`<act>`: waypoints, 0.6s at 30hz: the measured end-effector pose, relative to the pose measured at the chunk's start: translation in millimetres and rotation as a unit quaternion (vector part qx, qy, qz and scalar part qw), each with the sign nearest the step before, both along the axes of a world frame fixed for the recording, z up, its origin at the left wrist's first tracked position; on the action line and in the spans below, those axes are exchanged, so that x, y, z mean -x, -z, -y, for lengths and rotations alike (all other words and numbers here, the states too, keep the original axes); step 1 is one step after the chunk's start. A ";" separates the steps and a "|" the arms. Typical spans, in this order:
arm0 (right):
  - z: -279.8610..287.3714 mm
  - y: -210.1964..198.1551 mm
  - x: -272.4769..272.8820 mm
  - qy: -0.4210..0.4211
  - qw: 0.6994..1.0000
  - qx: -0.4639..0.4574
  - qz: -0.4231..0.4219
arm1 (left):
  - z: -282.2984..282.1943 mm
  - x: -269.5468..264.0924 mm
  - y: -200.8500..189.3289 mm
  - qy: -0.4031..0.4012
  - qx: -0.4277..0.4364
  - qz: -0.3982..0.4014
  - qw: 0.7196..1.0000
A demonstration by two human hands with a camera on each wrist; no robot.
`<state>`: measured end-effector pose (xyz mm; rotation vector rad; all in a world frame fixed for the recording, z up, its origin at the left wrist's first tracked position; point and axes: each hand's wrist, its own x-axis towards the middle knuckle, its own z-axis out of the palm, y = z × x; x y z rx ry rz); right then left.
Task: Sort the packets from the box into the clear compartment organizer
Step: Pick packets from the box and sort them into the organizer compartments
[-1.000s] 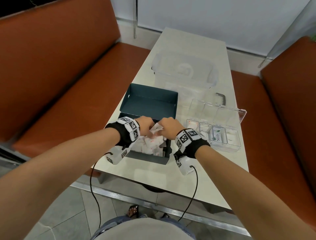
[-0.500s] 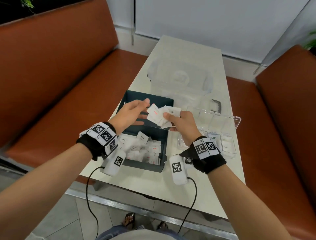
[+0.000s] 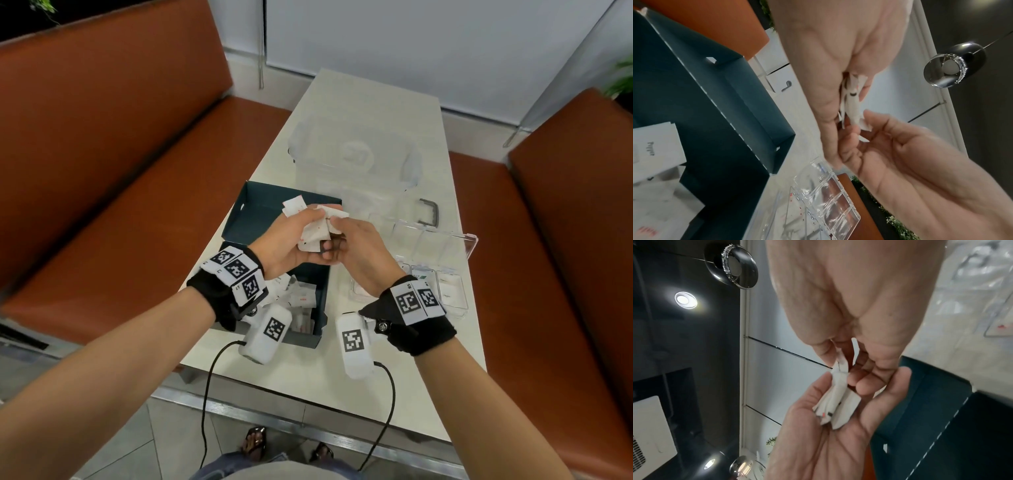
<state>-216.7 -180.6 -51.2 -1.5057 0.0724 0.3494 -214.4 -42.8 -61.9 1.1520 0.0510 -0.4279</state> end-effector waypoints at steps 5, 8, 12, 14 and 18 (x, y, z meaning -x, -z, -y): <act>30.8 -1.9 -6.8 0.016 0.996 0.049 0.072 | 11.9 -4.8 2.4 -0.010 0.017 -0.004 1.000; 55.0 -3.9 -15.1 0.044 0.993 0.074 0.087 | 21.7 -7.9 4.1 0.001 -0.003 0.011 1.000; 99.5 -3.8 -23.5 0.075 0.988 0.094 0.093 | 35.2 -12.6 8.5 -0.006 -0.059 0.021 0.998; 121.4 0.0 -26.0 0.078 0.984 0.125 0.095 | 42.2 -14.5 11.5 -0.007 -0.061 0.015 0.998; 152.5 19.7 -33.6 0.028 0.945 0.315 0.080 | 57.5 -16.1 16.2 0.002 -0.059 0.010 0.998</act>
